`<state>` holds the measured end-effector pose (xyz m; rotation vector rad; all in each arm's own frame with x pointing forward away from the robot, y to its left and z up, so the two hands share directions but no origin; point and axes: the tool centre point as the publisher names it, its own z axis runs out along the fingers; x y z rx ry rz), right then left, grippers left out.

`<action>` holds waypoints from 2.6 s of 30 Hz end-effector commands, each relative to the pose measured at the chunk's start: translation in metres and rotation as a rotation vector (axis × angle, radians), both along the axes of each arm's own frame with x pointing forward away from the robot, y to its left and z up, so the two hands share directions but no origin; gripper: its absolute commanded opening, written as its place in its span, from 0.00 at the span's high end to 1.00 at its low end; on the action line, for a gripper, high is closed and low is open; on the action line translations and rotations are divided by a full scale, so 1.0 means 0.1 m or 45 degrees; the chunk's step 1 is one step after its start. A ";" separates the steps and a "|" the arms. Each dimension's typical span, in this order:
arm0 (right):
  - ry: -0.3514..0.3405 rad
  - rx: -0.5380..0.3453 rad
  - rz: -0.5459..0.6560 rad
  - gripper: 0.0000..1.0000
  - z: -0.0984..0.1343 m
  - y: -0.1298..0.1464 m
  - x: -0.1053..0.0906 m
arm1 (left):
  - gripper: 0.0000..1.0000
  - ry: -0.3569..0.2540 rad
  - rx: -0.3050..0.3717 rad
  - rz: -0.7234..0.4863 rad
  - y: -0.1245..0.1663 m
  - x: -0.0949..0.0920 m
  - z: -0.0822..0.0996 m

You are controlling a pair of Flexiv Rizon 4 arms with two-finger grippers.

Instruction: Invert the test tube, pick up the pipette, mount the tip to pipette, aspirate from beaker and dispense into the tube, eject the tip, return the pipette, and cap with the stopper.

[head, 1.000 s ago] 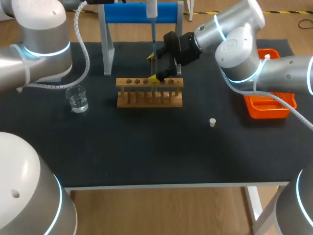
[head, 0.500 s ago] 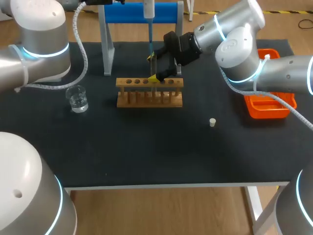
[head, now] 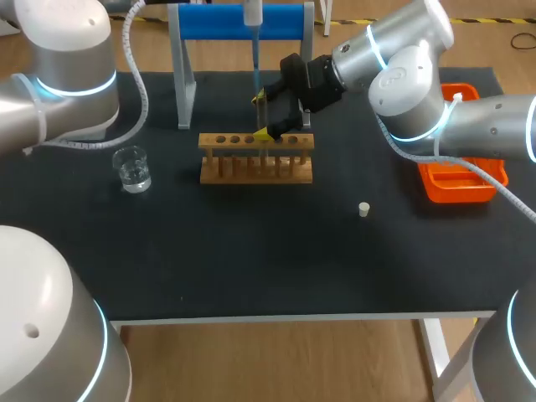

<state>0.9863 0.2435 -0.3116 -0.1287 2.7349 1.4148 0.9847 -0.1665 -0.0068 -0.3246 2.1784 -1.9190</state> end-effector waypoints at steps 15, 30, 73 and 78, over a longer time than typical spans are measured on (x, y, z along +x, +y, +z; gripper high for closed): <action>0.003 -0.004 0.003 0.00 0.01 -0.01 0.01 | 1.00 0.010 -0.039 -0.019 -0.06 -0.01 -0.03; 0.003 -0.004 0.003 0.00 0.01 -0.01 0.01 | 1.00 0.025 -0.070 -0.052 -0.08 -0.03 -0.03; 0.003 -0.004 0.003 0.00 0.01 -0.01 0.01 | 1.00 -0.011 -0.018 -0.075 -0.10 -0.03 -0.21; 0.003 -0.004 0.003 0.00 0.01 -0.01 0.01 | 1.00 -0.008 -0.022 -0.077 -0.11 -0.03 -0.25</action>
